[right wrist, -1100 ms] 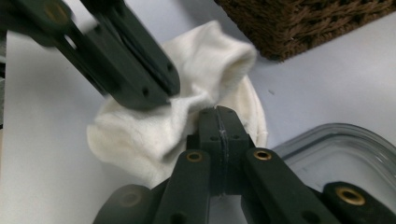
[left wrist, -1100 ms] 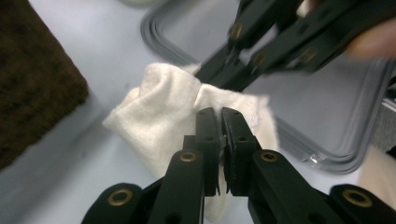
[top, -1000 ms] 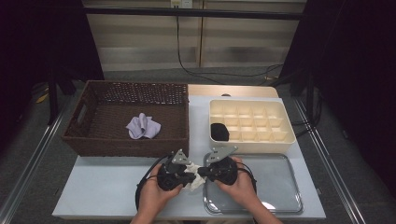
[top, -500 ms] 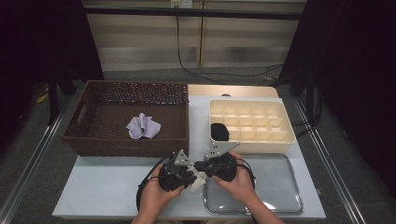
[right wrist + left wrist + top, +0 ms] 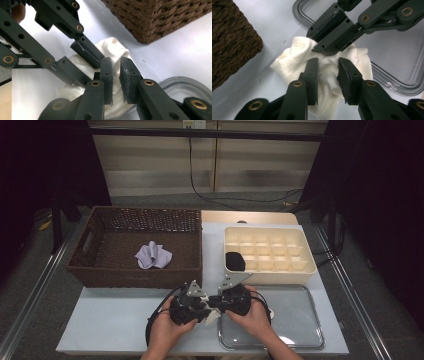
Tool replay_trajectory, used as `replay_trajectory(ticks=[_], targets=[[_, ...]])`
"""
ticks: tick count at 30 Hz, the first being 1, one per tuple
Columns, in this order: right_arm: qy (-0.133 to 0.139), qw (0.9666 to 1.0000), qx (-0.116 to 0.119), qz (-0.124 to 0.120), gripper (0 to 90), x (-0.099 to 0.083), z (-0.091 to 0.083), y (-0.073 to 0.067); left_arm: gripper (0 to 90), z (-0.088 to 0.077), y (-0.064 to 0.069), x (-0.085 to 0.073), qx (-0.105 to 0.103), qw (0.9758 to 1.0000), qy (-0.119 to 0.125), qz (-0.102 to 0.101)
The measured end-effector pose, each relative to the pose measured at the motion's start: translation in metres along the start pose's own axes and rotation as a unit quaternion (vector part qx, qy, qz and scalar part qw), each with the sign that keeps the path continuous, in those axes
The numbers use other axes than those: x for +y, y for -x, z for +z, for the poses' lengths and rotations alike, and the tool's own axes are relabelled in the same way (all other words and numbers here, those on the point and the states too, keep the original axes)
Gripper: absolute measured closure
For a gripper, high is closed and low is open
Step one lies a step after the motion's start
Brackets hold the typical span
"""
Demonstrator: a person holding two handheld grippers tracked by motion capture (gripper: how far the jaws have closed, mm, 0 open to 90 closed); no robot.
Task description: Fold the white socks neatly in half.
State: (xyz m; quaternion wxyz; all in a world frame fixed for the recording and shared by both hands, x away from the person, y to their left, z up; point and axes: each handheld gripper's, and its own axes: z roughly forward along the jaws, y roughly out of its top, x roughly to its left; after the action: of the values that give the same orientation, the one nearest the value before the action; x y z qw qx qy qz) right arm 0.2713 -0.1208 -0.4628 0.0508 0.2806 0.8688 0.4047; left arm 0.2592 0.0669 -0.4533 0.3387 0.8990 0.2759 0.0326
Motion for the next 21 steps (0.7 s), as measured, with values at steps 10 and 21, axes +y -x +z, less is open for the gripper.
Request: replay_trajectory(ticks=[10, 21], targets=[[-0.009, 0.9999, -0.002, -0.004, 84.9, -0.003, 0.001, 0.000, 55.5, -0.024, -0.017, -0.002, 0.016, 0.9987, 0.006, -0.048], [-0.007, 0.9998, -0.007, -0.015, 85.2, -0.006, -0.001, -0.001, 53.8, -0.011, -0.028, -0.014, -0.010, 0.9951, -0.025, -0.096]])
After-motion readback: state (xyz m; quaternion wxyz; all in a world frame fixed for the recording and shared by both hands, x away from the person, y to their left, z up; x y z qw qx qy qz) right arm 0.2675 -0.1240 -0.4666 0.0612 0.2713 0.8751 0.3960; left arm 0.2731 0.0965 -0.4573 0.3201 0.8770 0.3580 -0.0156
